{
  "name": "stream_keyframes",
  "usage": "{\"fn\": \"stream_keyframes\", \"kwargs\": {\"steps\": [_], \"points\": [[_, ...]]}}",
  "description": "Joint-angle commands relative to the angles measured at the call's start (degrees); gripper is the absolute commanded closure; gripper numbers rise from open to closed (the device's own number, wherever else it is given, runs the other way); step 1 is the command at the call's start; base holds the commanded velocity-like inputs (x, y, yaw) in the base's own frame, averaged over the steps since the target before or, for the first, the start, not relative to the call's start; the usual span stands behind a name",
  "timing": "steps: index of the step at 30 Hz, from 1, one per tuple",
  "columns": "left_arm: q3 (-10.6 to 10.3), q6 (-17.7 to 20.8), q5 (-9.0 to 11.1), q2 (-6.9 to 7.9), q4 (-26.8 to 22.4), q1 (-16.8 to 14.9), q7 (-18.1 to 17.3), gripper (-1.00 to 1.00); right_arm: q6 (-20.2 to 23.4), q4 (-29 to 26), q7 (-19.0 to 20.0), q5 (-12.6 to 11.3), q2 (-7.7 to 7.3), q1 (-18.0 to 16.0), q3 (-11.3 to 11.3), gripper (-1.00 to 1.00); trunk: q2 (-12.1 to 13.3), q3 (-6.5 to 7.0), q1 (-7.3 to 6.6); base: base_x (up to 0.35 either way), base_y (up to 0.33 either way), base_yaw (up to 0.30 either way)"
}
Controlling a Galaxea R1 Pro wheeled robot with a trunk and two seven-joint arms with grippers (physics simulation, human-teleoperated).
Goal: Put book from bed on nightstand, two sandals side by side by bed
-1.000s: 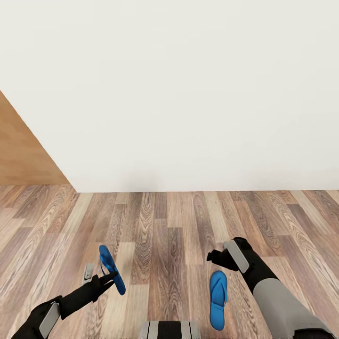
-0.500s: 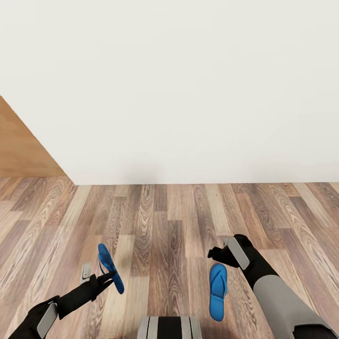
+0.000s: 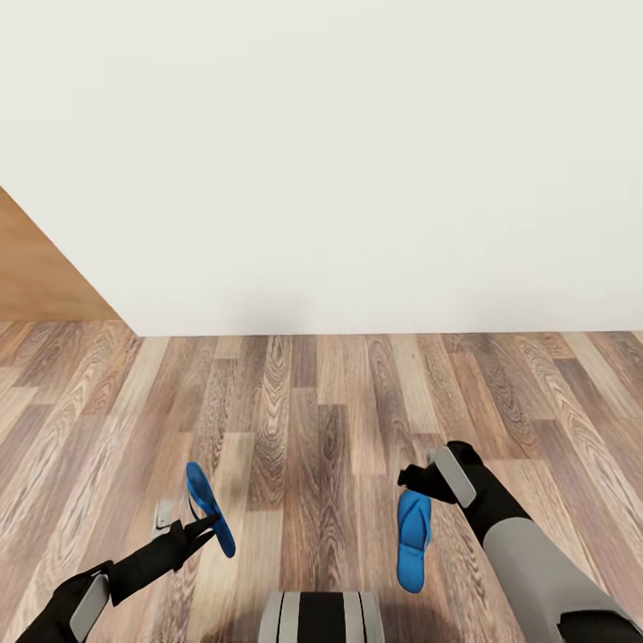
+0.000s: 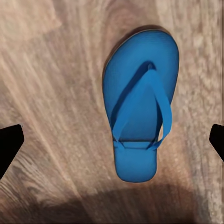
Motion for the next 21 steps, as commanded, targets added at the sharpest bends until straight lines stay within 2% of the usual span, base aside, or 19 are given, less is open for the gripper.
{"fn": "stream_keyframes", "kwargs": {"steps": [1, 21], "points": [[0.10, 0.42, 0.18, 0.00, 0.01, -0.03, -0.19, 1.00, 0.10, -0.07, -0.52, -0.61, -0.18, -0.09, 0.32, -1.00, -0.03, -0.26, 0.01, 0.000, 0.000, 0.000], [0.08, 0.31, 0.18, -0.16, 0.01, -0.03, -0.15, 1.00, 0.09, -0.09, -0.69, -0.61, -0.99, -2.18, 0.31, -1.00, -0.30, -4.70, 0.53, 0.000, 0.000, 0.000]]}}
